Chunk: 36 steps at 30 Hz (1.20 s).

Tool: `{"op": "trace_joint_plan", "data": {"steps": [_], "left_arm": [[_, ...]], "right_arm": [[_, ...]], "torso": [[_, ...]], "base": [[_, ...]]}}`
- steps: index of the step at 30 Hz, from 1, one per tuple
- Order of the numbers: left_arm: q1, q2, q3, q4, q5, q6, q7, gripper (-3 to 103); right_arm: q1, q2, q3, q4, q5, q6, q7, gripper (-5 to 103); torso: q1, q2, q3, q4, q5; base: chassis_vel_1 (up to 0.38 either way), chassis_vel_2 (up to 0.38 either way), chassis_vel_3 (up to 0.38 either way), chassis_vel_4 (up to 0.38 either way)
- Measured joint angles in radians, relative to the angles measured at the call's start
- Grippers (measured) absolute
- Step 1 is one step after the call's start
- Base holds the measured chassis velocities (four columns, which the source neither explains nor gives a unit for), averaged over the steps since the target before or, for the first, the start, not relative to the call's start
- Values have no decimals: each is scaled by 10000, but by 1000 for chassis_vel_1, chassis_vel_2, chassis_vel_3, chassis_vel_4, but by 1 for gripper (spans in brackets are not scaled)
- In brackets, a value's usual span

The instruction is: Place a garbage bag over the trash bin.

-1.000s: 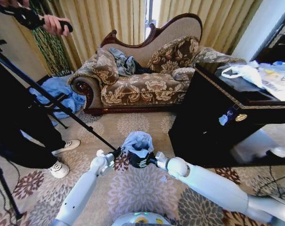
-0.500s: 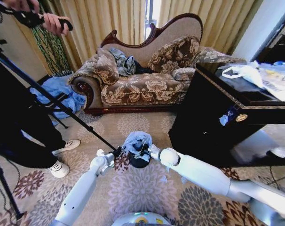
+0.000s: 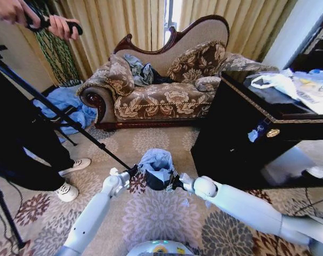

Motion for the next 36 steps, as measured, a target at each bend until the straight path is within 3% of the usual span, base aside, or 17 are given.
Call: {"op": "trace_joint_plan", "data": {"steps": [32, 36], "left_arm": [[36, 111, -125, 204, 37, 8, 12, 0], [109, 184, -124, 238, 57, 11, 33, 0]], "right_arm": [[-1113, 1148, 97, -781, -834, 399, 168, 90], [-1296, 1290, 191, -1009, -979, 480, 129, 94]], "torso": [[0, 0, 0, 0, -3], [0, 0, 0, 0, -2]], "base": [[0, 0, 0, 0], [0, 0, 0, 0]]}}
